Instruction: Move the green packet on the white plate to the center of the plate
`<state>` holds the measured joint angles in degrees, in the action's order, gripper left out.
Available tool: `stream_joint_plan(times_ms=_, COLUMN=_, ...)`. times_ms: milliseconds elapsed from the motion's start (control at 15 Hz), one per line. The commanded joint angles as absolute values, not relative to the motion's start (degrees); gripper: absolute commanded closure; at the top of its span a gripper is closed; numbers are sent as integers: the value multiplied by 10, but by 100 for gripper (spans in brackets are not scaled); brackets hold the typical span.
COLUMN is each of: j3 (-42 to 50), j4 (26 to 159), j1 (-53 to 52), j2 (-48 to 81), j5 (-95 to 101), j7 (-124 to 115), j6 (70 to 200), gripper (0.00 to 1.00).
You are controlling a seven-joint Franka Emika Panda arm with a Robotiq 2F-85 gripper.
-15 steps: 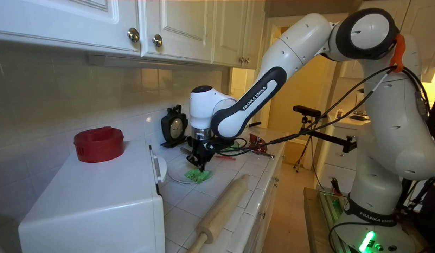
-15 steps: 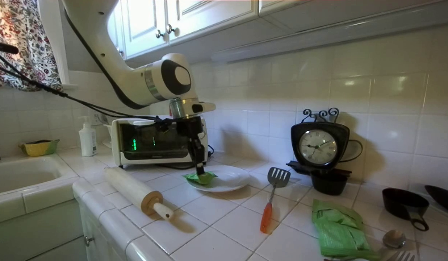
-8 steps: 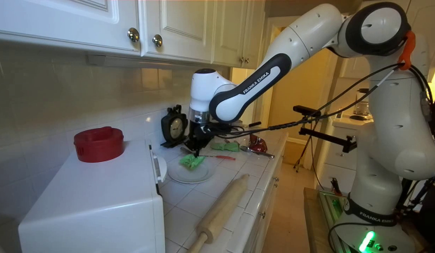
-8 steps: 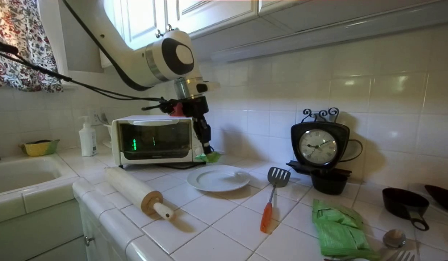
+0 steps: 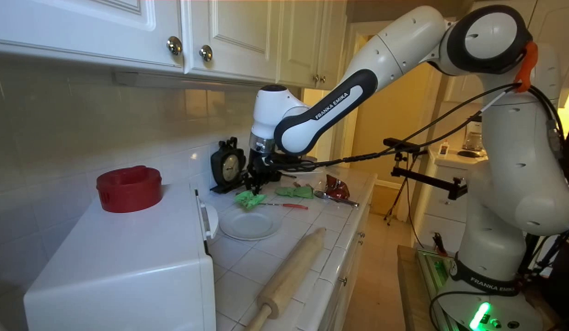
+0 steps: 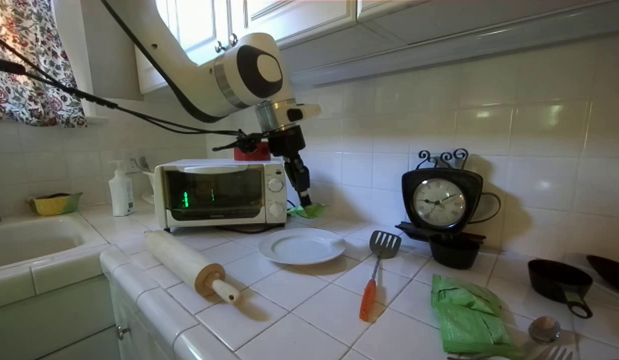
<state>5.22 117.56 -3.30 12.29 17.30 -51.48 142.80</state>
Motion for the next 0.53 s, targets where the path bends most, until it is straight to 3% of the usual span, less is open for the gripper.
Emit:
stream_joint_plan(times_ms=0, j3=65, j4=1178, j1=-42, j2=143, j5=192, j7=-551, j6=1471, gripper=100)
stream_joint_plan(times_ms=467, j3=76, j4=1198, j1=-49, j2=168, j5=179, j7=-538, j6=1499, gripper=100)
